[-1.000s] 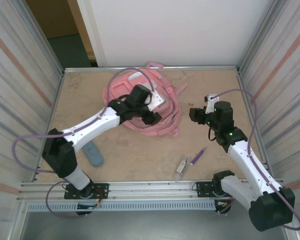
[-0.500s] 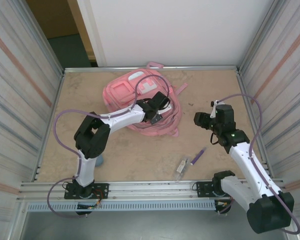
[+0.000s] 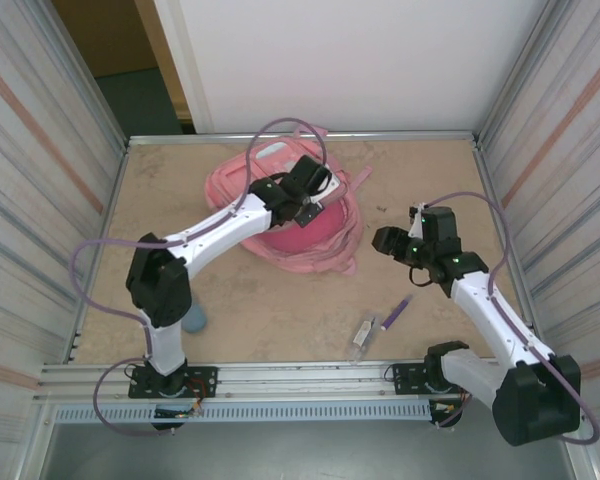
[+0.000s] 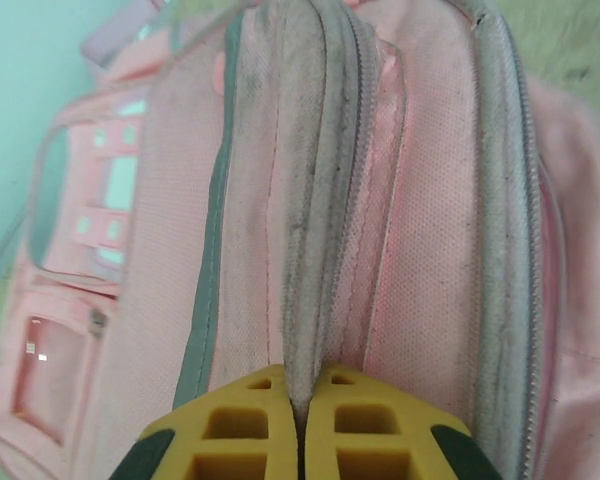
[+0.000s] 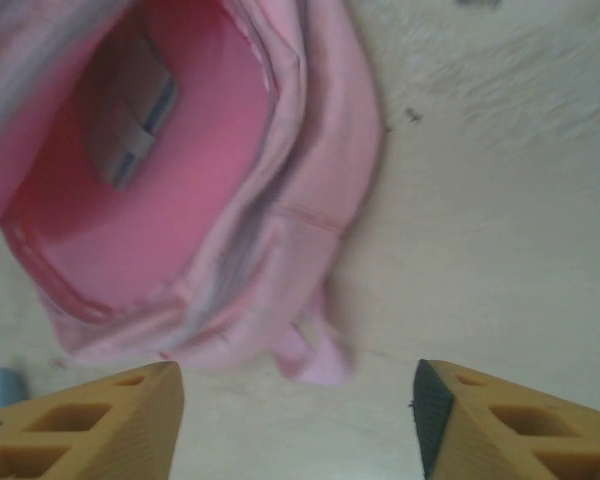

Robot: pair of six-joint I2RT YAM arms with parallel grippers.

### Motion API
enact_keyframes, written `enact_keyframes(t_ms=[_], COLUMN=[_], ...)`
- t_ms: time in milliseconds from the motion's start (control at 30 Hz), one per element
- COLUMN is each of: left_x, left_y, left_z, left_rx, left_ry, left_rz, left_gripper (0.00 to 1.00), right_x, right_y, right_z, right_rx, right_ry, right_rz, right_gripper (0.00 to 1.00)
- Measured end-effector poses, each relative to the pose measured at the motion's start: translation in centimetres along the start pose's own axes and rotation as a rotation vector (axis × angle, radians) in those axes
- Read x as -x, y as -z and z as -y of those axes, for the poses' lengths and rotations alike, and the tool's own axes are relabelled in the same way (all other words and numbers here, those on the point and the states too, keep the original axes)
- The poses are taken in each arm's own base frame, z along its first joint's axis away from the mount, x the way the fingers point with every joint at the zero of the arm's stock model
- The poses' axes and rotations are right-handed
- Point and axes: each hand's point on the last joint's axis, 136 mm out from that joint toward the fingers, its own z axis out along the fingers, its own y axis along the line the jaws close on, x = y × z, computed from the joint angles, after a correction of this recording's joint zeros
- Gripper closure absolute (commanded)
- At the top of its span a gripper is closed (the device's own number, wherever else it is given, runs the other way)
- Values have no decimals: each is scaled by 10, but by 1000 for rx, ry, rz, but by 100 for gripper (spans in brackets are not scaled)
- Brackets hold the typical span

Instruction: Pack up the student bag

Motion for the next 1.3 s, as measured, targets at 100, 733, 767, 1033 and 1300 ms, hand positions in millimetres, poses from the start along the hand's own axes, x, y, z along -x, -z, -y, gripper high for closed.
enact_keyframes(t_ms=[100, 733, 767, 1033, 1300], left_x=[18, 43, 43, 45, 44], left_y=[26, 68, 69, 73, 85], left_z=[-8, 19, 20, 31, 34], left_rx=[-24, -283, -292, -356, -393], left_ry=[67, 209, 211, 233, 270], left_rz=[61, 182, 185, 207, 243], left_gripper=[100, 100, 100, 100, 100], right_x=[-11, -27, -27, -31, -10], right_y=[-16, -102, -107, -153, -164], right_z=[-17, -67, -65, -52, -79], right_rx=[23, -72, -78, -121, 3], right_ry=[-88, -358, -363, -373, -385], right_rz=[-44, 91, 92, 61, 71], right_gripper=[53, 56, 56, 73, 79])
